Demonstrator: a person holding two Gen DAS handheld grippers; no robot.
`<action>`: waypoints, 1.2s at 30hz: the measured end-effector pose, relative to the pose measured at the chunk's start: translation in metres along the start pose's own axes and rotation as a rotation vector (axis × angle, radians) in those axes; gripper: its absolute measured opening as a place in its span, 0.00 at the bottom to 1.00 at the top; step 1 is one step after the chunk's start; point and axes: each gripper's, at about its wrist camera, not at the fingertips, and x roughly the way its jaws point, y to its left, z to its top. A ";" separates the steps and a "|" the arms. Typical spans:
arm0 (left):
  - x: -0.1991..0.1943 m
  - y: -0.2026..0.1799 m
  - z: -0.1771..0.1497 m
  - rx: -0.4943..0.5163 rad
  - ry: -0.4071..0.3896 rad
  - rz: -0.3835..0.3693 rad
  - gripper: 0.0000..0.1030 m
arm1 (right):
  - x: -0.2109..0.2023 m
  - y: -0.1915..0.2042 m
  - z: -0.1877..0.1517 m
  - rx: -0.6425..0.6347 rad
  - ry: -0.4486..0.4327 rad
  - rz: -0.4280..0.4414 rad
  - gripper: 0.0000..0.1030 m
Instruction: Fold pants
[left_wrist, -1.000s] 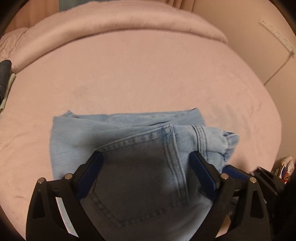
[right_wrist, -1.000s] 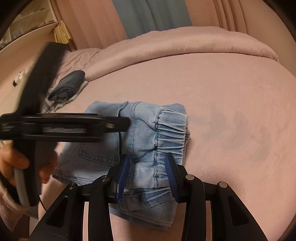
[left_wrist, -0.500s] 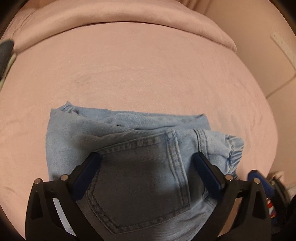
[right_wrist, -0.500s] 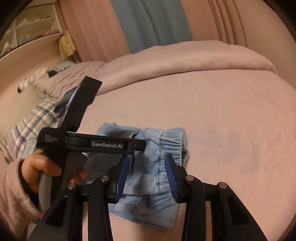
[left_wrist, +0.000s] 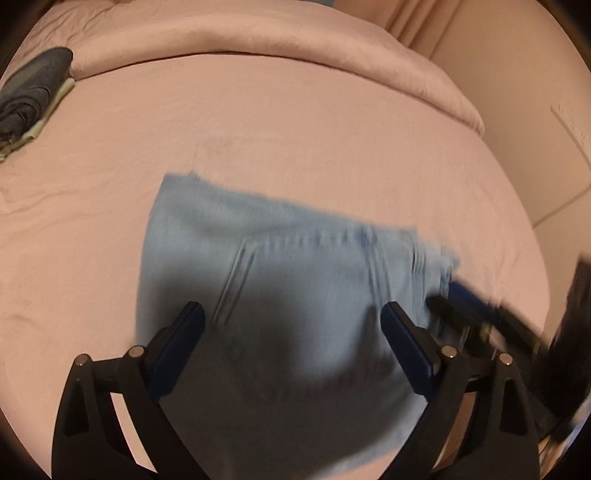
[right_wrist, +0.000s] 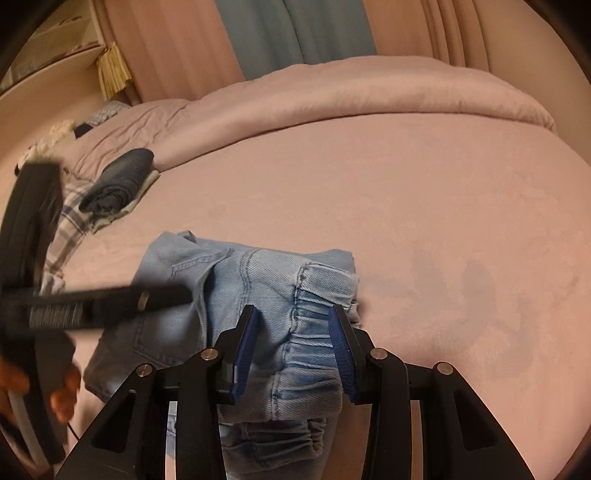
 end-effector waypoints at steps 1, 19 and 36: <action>-0.003 -0.001 -0.009 0.014 0.004 0.011 0.90 | -0.001 -0.003 0.001 0.013 0.004 0.011 0.40; 0.013 -0.005 -0.045 0.113 0.028 0.114 0.90 | -0.007 0.003 -0.038 -0.086 0.009 -0.007 0.40; -0.002 0.038 0.010 -0.236 -0.041 0.034 0.89 | -0.032 -0.084 -0.028 0.300 -0.050 0.247 0.70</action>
